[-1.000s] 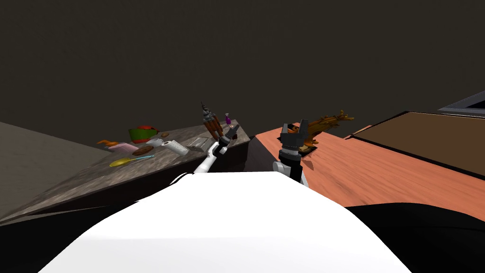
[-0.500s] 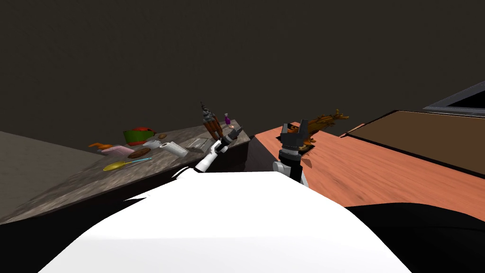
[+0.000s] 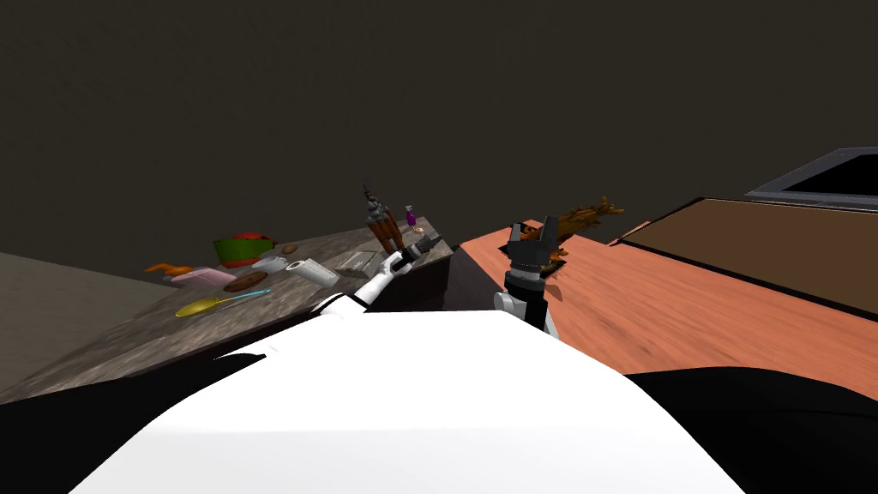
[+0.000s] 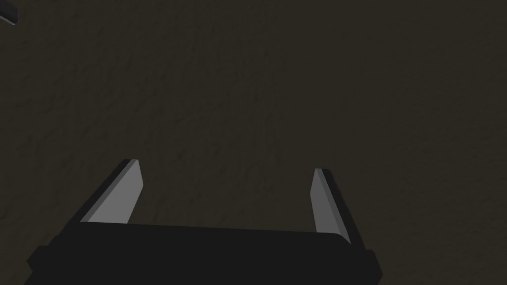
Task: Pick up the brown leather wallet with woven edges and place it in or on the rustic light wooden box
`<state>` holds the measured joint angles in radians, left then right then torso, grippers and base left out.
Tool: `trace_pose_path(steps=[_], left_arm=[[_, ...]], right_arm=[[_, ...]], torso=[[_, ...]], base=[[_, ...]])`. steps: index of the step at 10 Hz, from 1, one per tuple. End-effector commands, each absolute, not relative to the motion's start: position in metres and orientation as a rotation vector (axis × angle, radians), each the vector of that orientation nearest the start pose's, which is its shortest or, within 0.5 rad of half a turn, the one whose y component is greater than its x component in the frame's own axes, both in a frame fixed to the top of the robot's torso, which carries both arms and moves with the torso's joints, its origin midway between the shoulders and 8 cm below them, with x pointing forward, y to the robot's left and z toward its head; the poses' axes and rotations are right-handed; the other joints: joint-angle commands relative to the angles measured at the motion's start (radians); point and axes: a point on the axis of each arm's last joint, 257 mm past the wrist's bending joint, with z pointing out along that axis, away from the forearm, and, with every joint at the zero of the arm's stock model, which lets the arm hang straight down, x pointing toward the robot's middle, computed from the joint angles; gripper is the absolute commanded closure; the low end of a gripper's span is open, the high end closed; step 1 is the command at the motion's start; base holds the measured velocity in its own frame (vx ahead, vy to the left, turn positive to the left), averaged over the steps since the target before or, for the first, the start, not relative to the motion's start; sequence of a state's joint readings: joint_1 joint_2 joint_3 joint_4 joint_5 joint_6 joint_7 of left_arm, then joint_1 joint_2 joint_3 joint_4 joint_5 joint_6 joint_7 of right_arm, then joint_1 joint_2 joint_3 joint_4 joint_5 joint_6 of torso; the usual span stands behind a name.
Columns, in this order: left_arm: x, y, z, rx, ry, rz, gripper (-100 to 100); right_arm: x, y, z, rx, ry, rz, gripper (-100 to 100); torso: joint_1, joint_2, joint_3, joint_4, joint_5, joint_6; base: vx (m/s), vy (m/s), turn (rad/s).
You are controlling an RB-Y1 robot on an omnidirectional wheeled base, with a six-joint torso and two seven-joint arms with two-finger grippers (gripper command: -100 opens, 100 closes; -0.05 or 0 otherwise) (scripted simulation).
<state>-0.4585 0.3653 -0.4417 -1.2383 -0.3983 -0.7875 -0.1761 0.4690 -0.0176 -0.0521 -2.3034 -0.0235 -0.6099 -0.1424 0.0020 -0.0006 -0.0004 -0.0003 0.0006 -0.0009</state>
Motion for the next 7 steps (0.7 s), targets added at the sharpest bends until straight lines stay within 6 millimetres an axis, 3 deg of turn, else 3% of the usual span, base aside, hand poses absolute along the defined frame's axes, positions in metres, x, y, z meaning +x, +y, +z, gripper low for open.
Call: trace_pose_path(steps=[1,7], left_arm=[[0.504,-0.012,-0.099,0.512,1.22,-1.22,-100],[0.526,-0.003,-0.151,0.644,1.355,-1.099,-100]], right_arm=[[0.317,-0.287,0.065,0.563,0.467,1.447,0],[0.317,-0.287,0.065,0.563,0.467,1.447,0]], torso=[[0.0,0.0,0.0,0.0,0.0,0.0],[0.001,-0.001,-0.001,0.0,0.0,0.0]], base=[[0.013,0.043,-0.055],[0.015,0.045,-0.049]])
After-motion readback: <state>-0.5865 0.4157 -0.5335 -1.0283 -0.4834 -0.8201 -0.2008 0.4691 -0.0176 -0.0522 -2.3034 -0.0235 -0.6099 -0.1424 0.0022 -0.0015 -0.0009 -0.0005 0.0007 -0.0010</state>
